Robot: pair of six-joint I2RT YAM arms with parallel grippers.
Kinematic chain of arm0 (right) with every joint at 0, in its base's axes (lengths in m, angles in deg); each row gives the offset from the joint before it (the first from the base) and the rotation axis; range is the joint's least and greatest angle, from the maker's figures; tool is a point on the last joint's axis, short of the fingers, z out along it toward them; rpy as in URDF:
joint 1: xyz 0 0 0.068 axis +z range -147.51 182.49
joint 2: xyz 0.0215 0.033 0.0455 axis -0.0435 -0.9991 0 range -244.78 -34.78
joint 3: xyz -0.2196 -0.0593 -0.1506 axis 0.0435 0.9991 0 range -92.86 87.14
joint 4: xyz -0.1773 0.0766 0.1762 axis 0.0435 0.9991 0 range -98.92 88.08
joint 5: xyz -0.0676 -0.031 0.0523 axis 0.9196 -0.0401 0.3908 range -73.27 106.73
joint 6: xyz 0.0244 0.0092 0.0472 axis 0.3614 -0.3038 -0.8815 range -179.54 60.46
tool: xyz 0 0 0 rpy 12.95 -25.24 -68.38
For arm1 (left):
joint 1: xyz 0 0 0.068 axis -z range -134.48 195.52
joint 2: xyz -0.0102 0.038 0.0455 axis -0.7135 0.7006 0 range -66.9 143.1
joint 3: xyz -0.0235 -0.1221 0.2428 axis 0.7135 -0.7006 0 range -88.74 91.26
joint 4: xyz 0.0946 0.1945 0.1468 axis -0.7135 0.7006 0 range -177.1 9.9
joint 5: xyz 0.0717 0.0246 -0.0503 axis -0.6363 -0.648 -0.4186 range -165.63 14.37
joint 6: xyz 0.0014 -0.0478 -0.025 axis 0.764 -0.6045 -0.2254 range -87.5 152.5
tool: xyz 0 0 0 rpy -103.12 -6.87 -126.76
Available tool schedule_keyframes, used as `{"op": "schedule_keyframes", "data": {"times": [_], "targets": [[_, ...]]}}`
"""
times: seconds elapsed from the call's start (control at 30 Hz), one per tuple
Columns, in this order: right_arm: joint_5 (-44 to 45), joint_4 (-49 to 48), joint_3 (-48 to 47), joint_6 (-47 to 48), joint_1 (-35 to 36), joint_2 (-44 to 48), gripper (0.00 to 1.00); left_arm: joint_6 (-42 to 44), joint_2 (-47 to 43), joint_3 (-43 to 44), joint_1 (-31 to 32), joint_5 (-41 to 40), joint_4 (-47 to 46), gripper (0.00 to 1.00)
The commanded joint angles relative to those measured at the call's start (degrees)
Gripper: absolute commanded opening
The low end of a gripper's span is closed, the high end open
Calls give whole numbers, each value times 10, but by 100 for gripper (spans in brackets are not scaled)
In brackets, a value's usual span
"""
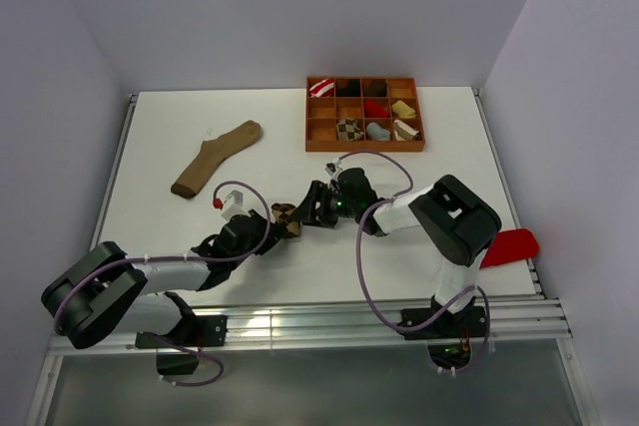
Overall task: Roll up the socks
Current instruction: Roll the sock at the center of the board.
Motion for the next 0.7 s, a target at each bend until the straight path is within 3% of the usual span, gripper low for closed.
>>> {"op": "schedule_keyframes", "data": {"times": [0.0,0.4,0.67], "targets": [[-15,-61,-3,-5,-5,-18,67,12,13,-19,-12,13,57,0],[-52,-128,-23,-12,-7,-71,70,26,49,-23,-41,47,58,0],[-87,-200,-11,-36,-8,-113,55,33,48,-37,-64,70,52,1]]}}
